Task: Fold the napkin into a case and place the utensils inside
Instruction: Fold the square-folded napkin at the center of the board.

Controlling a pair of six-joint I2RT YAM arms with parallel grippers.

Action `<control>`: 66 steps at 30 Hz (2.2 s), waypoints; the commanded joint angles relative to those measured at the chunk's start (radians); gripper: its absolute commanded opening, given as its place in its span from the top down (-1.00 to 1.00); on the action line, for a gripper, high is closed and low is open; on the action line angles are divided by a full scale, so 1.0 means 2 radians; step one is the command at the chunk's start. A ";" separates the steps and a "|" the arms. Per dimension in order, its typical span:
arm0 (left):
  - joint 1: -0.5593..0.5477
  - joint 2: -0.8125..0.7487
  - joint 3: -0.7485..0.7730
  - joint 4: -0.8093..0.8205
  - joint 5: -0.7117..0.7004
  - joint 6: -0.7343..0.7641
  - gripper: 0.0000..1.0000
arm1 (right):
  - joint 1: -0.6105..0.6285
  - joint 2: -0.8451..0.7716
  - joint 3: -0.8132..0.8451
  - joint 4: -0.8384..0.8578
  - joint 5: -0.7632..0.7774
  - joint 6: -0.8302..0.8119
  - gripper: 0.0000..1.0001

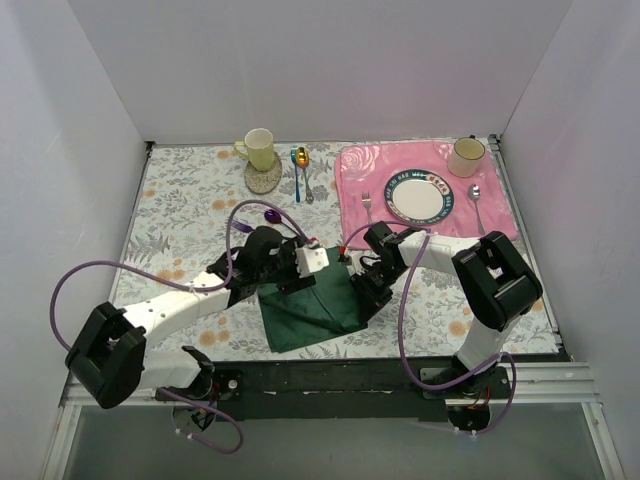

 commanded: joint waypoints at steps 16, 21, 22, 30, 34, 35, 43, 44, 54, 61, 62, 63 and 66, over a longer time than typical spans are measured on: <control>0.150 0.023 0.090 -0.245 0.219 -0.163 -0.22 | 0.003 -0.017 0.020 -0.003 -0.010 0.001 0.58; 0.215 0.031 0.106 -0.301 0.289 -0.165 -0.36 | 0.002 -0.014 0.027 -0.007 -0.012 0.003 0.58; 0.222 0.034 0.109 -0.318 0.296 -0.160 -0.36 | 0.002 -0.013 0.027 -0.007 -0.010 0.003 0.58; 0.247 0.066 0.122 -0.369 0.337 -0.152 -0.38 | 0.003 -0.005 0.024 -0.005 -0.003 -0.001 0.58; 0.247 0.076 0.121 -0.365 0.333 -0.157 -0.38 | 0.003 -0.002 0.020 -0.001 -0.001 0.000 0.58; 0.247 0.079 0.121 -0.364 0.330 -0.158 -0.38 | 0.002 -0.001 0.020 -0.001 0.000 0.000 0.58; 0.233 0.105 0.118 -0.339 0.288 -0.155 -0.39 | 0.003 0.003 0.019 0.000 -0.001 0.001 0.59; 0.231 0.108 0.118 -0.338 0.284 -0.155 -0.40 | 0.003 0.003 0.019 -0.001 0.000 0.001 0.59; 0.206 0.126 0.114 -0.328 0.252 -0.155 -0.39 | 0.002 0.006 0.022 -0.002 0.000 -0.001 0.59; 0.192 0.131 0.109 -0.310 0.236 -0.156 -0.40 | 0.002 0.007 0.023 -0.003 -0.002 -0.001 0.59; 0.190 0.132 0.110 -0.310 0.235 -0.155 -0.40 | 0.002 0.008 0.025 -0.003 -0.001 -0.001 0.59; 0.186 0.132 0.110 -0.310 0.235 -0.155 -0.40 | 0.003 0.008 0.024 -0.004 -0.001 -0.001 0.59; 0.180 0.132 0.108 -0.310 0.234 -0.153 -0.40 | 0.003 0.009 0.025 -0.004 -0.001 -0.002 0.59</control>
